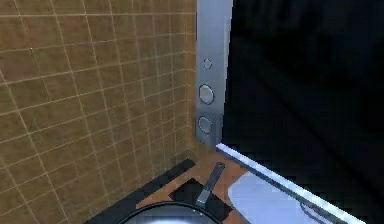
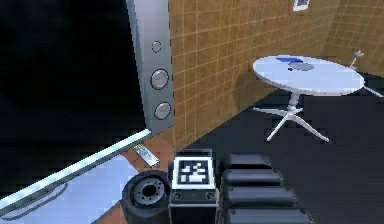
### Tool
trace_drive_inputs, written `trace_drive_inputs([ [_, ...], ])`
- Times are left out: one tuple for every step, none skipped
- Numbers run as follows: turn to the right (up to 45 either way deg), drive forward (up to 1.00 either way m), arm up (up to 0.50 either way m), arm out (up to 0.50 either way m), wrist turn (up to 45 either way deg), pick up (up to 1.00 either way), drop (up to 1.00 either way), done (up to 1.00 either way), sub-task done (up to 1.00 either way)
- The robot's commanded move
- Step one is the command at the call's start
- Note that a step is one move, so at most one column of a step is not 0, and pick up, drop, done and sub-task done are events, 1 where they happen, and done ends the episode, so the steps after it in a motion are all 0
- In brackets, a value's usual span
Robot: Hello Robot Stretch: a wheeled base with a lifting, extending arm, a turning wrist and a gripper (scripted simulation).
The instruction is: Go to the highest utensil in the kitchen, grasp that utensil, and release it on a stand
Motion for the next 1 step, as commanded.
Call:
trace_drive_inputs([
  [-27.0, 0.0, 0.0, 0.0, 0.0, 0.0, 0.0, 0.0, 0.0],
])
